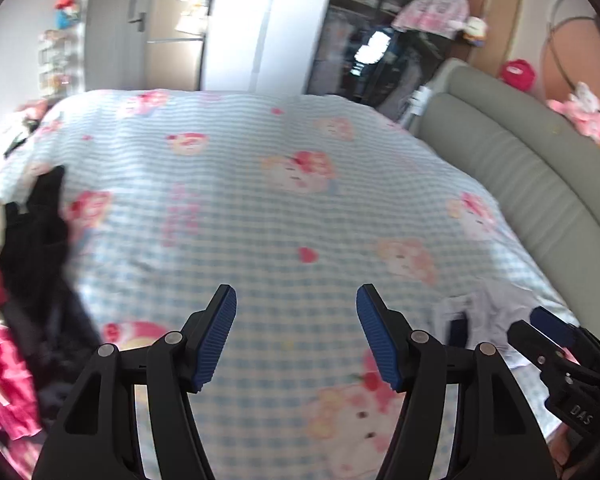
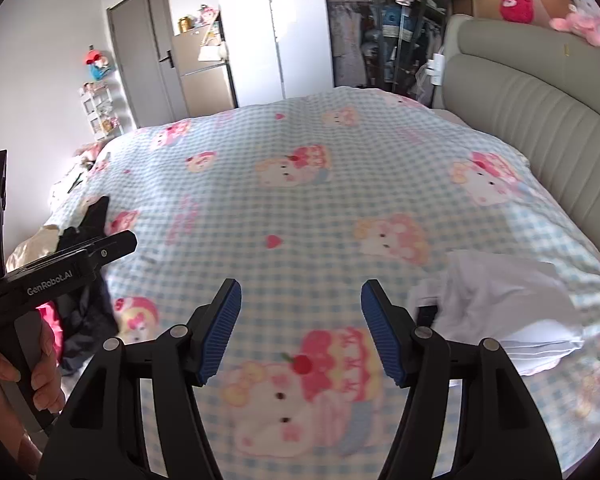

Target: Fold clothes

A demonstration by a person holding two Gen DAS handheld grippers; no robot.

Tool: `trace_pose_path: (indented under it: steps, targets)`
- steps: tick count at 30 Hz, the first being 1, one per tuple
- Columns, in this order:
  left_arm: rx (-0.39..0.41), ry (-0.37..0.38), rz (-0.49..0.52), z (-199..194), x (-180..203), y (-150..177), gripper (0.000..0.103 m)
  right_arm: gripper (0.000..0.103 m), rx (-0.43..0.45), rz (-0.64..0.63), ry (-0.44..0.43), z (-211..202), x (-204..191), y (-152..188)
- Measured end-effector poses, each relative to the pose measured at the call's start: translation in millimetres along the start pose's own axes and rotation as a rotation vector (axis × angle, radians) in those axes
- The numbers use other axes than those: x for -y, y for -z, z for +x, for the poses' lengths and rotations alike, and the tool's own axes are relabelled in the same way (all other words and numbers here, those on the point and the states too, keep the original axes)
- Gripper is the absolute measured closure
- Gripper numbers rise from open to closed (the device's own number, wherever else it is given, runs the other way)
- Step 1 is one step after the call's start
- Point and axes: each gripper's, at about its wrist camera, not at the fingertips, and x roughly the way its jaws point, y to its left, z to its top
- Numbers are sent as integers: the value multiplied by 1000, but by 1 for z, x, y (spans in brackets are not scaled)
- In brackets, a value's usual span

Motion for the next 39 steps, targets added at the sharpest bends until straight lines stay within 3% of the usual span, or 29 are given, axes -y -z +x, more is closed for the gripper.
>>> trace_pose_path:
  steps: [4,13,17,21,24,29,39]
  targets:
    - [36,-42,-14,-36,-40,15,27,30,-19,-28,-31,1,-46,6]
    - [109,-113,4,-123,-77,84,19,29,-36,-51,-87,-30,-100,54]
    - [57,-158,-30,-139,-75,135,18,27,-13,-18,-134,-48,-96,102]
    - [48,-187,-19,-148,-58,188,18,26,-77,18,-159,-54,-88,164]
    - [-5,-138,1,-150,-45,215,18,26,-108,70,-176,-70,-78,198]
    - [28,-128,32,-171,-32,243,18,26,-80,66,-93,-107,-68,224]
    - [-18,-83,44,-162,-21,254,18,26,-95,96,-57,-115,-53,238]
